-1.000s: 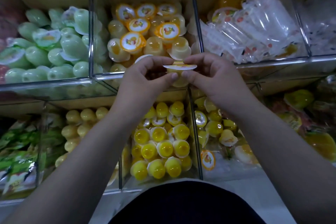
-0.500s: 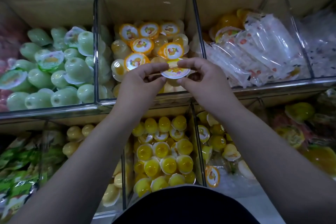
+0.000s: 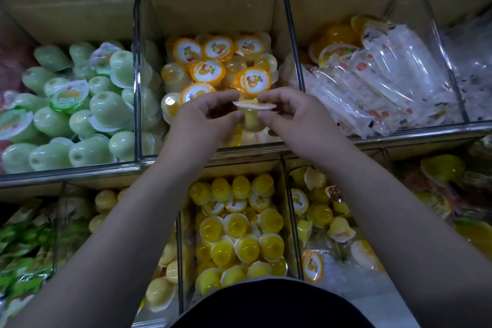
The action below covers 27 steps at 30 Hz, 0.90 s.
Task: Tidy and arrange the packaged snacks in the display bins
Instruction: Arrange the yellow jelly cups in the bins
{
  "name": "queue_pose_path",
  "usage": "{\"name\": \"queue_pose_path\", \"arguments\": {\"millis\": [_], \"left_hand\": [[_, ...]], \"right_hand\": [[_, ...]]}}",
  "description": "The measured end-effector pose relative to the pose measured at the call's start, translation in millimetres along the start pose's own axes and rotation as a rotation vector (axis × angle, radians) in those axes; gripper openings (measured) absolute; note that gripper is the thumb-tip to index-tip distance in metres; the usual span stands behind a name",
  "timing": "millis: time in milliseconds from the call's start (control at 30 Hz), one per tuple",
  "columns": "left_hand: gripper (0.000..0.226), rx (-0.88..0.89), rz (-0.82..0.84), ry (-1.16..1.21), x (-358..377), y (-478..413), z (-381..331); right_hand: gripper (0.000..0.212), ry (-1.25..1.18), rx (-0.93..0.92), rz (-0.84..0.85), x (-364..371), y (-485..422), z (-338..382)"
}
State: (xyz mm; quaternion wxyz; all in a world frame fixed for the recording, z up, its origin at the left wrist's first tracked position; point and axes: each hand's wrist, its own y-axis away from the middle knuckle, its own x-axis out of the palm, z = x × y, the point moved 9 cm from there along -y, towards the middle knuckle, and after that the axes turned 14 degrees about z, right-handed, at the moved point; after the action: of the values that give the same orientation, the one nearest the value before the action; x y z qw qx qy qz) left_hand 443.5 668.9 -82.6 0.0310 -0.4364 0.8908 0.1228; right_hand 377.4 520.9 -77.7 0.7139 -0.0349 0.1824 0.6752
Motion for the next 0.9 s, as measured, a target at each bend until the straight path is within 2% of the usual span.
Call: {"name": "queue_pose_path", "arguments": {"millis": [200, 400, 567, 667, 900], "left_hand": [[0.024, -0.018, 0.015, -0.025, 0.5, 0.2, -0.6], [0.037, 0.041, 0.092, -0.091, 9.9, 4.1, -9.3], [0.037, 0.049, 0.056, -0.069, 6.8, 4.8, -7.9], [0.034, 0.041, 0.041, -0.046, 4.9, 3.7, -5.4], [0.03, 0.02, 0.026, -0.059, -1.1, 7.6, -6.8]], "right_hand": [[0.017, 0.035, 0.012, -0.029, -1.0, 0.2, 0.7], [0.047, 0.247, 0.028, -0.033, 4.9, -2.8, 3.0], [0.064, 0.29, 0.004, -0.098, 6.0, -1.8, 5.7], [0.075, 0.236, -0.022, -0.136, 3.9, 0.4, 6.8], [0.068, 0.268, -0.006, -0.114, 5.3, 2.4, 11.8]]}}
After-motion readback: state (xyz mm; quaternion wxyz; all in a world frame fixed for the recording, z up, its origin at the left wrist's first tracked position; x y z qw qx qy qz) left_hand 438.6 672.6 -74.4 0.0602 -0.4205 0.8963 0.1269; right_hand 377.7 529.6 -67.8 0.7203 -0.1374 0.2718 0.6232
